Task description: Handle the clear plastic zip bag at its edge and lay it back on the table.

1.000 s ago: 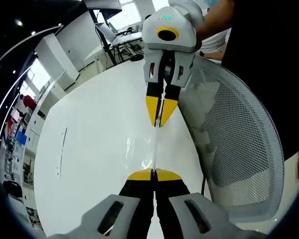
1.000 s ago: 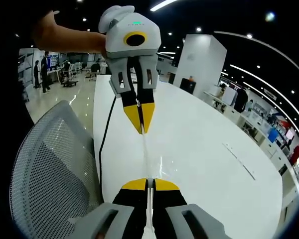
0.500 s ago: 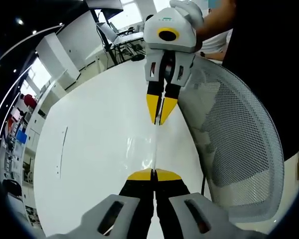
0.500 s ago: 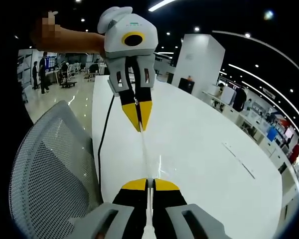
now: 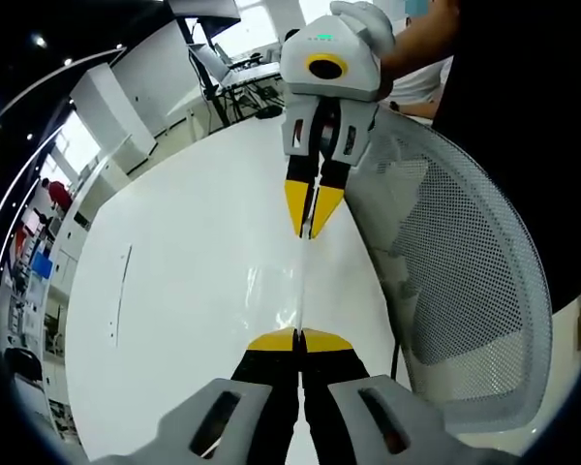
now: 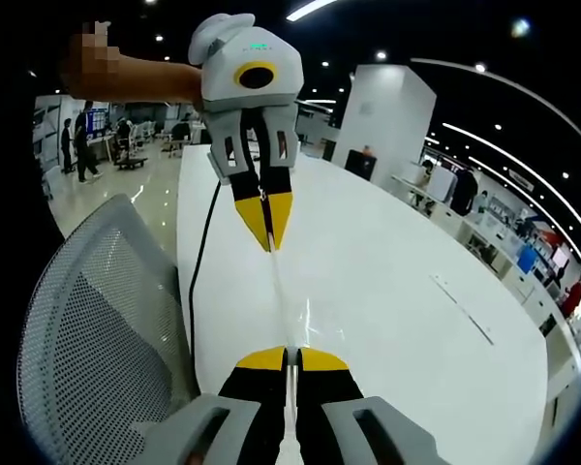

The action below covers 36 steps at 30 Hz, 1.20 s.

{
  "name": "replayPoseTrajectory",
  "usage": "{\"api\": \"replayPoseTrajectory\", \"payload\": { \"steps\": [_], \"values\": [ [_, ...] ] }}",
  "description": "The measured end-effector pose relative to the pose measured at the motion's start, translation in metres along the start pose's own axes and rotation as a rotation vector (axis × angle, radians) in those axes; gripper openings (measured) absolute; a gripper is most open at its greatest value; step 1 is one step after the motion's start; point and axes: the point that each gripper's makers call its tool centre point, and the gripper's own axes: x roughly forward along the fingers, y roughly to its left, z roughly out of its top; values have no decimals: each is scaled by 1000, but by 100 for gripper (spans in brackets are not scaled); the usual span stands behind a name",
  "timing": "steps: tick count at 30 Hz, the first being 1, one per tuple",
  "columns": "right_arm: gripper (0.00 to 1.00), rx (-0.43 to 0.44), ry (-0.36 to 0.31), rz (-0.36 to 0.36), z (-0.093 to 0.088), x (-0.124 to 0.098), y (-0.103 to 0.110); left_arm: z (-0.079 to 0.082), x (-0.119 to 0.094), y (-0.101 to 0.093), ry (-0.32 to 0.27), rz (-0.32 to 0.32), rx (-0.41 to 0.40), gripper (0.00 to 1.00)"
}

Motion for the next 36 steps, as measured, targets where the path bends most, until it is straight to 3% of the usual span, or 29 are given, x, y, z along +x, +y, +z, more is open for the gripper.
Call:
{"api": "replayPoseTrajectory", "payload": {
  "steps": [36],
  "values": [
    [0,8,-1,-4,-2,-2,-1,0,-2,-3,9,-12,2,0]
  ]
}}
